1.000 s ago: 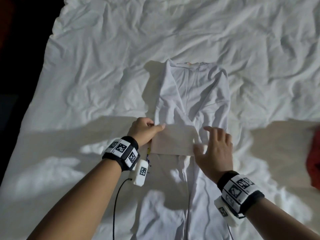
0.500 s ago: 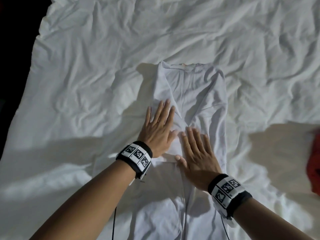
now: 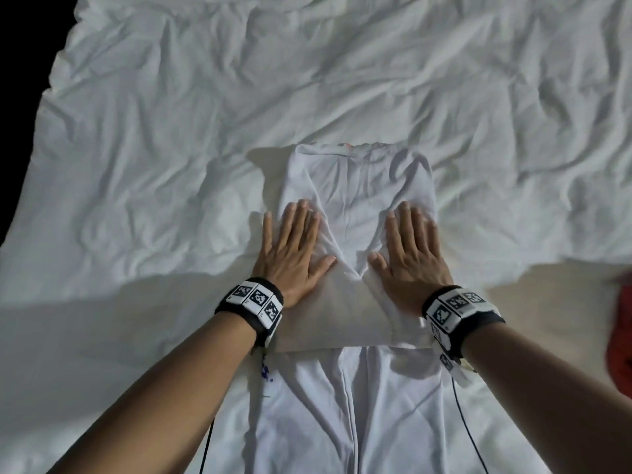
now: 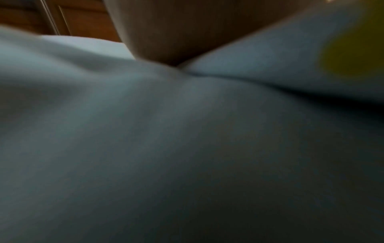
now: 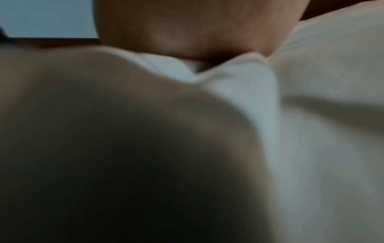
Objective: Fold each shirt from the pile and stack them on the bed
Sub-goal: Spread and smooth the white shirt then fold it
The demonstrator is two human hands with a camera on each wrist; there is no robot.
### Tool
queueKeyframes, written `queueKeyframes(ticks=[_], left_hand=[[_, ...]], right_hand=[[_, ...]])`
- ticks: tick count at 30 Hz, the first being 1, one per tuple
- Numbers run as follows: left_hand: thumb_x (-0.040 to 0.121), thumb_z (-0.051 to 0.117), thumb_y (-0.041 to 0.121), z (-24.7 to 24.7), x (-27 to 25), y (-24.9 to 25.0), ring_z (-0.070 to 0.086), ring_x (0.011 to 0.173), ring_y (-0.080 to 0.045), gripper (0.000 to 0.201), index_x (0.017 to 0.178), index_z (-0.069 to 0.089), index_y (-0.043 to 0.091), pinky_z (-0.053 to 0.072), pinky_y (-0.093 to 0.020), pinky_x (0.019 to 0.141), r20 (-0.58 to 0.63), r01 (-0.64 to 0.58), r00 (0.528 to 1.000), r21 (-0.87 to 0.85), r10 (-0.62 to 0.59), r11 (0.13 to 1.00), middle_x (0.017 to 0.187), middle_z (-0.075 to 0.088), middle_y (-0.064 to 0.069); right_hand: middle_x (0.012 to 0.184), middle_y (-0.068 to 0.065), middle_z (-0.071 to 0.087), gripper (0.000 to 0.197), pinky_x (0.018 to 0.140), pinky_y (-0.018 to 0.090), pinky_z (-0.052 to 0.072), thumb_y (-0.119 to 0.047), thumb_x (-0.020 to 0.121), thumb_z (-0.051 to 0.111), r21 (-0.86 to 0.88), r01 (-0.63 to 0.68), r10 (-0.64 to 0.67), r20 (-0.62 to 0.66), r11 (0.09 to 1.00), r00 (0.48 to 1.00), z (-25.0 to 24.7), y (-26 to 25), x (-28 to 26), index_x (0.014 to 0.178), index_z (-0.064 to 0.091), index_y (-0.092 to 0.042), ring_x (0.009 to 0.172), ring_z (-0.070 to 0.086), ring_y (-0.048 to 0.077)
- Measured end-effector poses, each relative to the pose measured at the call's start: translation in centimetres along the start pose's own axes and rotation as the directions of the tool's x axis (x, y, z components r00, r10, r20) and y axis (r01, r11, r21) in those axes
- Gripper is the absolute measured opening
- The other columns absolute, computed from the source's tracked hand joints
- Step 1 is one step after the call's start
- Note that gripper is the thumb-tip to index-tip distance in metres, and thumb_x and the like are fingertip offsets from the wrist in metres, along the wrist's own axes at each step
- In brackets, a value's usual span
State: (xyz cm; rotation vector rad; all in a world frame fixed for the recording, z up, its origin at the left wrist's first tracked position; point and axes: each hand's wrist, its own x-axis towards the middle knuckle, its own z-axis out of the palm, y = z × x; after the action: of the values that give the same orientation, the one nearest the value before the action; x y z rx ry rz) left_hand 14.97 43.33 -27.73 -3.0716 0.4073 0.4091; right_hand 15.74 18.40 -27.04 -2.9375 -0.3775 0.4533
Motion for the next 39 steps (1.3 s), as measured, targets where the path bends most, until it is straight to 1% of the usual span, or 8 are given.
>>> queueKeyframes(ticks=[10, 15, 19, 29, 33, 35, 37, 39], left_hand=[[0.096, 0.000, 0.069, 0.0, 5.7, -1.4, -0.024, 0.155, -0.027, 0.086, 0.156, -0.023, 0.012, -0.014, -0.062, 0.122, -0.054, 0.069, 0.996, -0.105, -0.075, 0.992, 0.168, -0.025, -0.011], [0.103, 0.008, 0.063, -1.5, 5.4, -1.0, 0.006, 0.156, -0.041, 0.087, 0.161, 0.013, -0.002, 0.002, -0.069, 0.121, -0.195, 0.063, 0.977, -0.131, -0.088, 0.989, 0.168, 0.007, -0.026], [0.105, 0.020, 0.056, -2.5, 0.5, 2.3, 0.002, 0.157, -0.039, 0.081, 0.161, 0.011, -0.002, -0.002, -0.064, 0.123, -0.250, -0.039, 0.968, -0.135, 0.004, 0.990, 0.167, -0.005, -0.022], [0.103, 0.001, 0.059, 0.5, -11.8, 3.5, -0.016, 0.157, -0.034, 0.081, 0.163, 0.004, 0.004, 0.001, -0.068, 0.121, 0.059, 0.051, 0.997, -0.026, -0.049, 0.998, 0.169, -0.013, -0.020], [0.107, 0.026, 0.049, -1.7, -17.9, 5.2, -0.005, 0.157, -0.041, 0.071, 0.163, 0.016, 0.007, 0.006, -0.069, 0.121, -0.023, -0.010, 1.000, -0.087, 0.008, 0.996, 0.169, -0.001, -0.024], [0.104, 0.043, 0.042, -2.4, -21.5, 6.4, 0.021, 0.153, -0.043, 0.059, 0.153, 0.041, 0.009, 0.023, -0.066, 0.117, -0.071, -0.045, 0.997, -0.174, 0.033, 0.984, 0.163, 0.026, -0.025], [0.097, 0.052, 0.032, -2.3, -25.1, 7.6, 0.053, 0.122, -0.038, 0.036, 0.122, 0.065, 0.010, 0.046, -0.057, 0.096, -0.142, -0.145, 0.984, -0.274, 0.109, 0.951, 0.130, 0.058, -0.018], [0.087, 0.048, 0.023, -2.0, -28.5, 8.7, 0.057, 0.090, -0.030, 0.026, 0.096, 0.069, 0.010, 0.050, -0.045, 0.076, -0.157, -0.231, 0.970, -0.371, 0.185, 0.899, 0.096, 0.063, -0.009]], right_hand=[[0.170, 0.014, -0.009, 0.086, 0.127, 0.049, -0.002, -0.070, 0.101, 0.011, -0.032, -0.002, 0.000, -0.053, 0.999, 0.999, -1.0, 1.1, 6.5, 0.162, -0.002, -0.009, 0.157, -0.011, 0.030], [0.167, 0.009, -0.023, 0.081, 0.126, 0.049, -0.007, -0.066, 0.102, 0.007, 0.063, -0.047, 0.047, 0.001, 0.997, 0.999, -2.7, 1.1, 7.8, 0.160, -0.016, -0.015, 0.154, -0.023, 0.024], [0.165, 0.013, -0.027, 0.076, 0.126, 0.047, -0.011, -0.058, 0.105, 0.004, 0.141, -0.031, 0.031, -0.003, 0.990, 1.000, -4.2, -1.2, 2.2, 0.159, -0.018, -0.010, 0.153, -0.027, 0.026], [0.169, 0.008, -0.017, 0.072, 0.127, 0.050, -0.003, -0.051, 0.106, 0.019, 0.173, 0.010, -0.028, 0.101, 0.985, 0.994, 2.9, -3.4, -16.0, 0.162, -0.006, -0.013, 0.156, -0.017, 0.023], [0.170, 0.016, 0.007, 0.068, 0.126, 0.053, 0.010, -0.039, 0.102, 0.038, 0.212, 0.037, -0.050, 0.059, 0.976, 0.997, 2.5, -4.4, -20.9, 0.160, 0.020, -0.008, 0.158, -0.001, 0.029], [0.161, 0.015, 0.034, 0.053, 0.121, 0.053, 0.025, -0.031, 0.098, 0.052, 0.236, 0.114, -0.118, 0.005, 0.965, 0.993, 2.1, -5.2, -23.6, 0.148, 0.044, -0.013, 0.151, 0.027, 0.034], [0.133, 0.006, 0.061, 0.032, 0.102, 0.048, 0.045, -0.027, 0.095, 0.059, 0.275, 0.194, -0.180, -0.078, 0.942, 0.981, 1.8, -6.2, -26.5, 0.124, 0.065, -0.016, 0.121, 0.055, 0.032], [0.106, -0.001, 0.068, 0.014, 0.081, 0.041, 0.053, -0.023, 0.093, 0.067, 0.309, 0.265, -0.248, -0.093, 0.914, 0.964, 2.0, -7.4, -29.6, 0.105, 0.072, -0.018, 0.096, 0.059, 0.026]])
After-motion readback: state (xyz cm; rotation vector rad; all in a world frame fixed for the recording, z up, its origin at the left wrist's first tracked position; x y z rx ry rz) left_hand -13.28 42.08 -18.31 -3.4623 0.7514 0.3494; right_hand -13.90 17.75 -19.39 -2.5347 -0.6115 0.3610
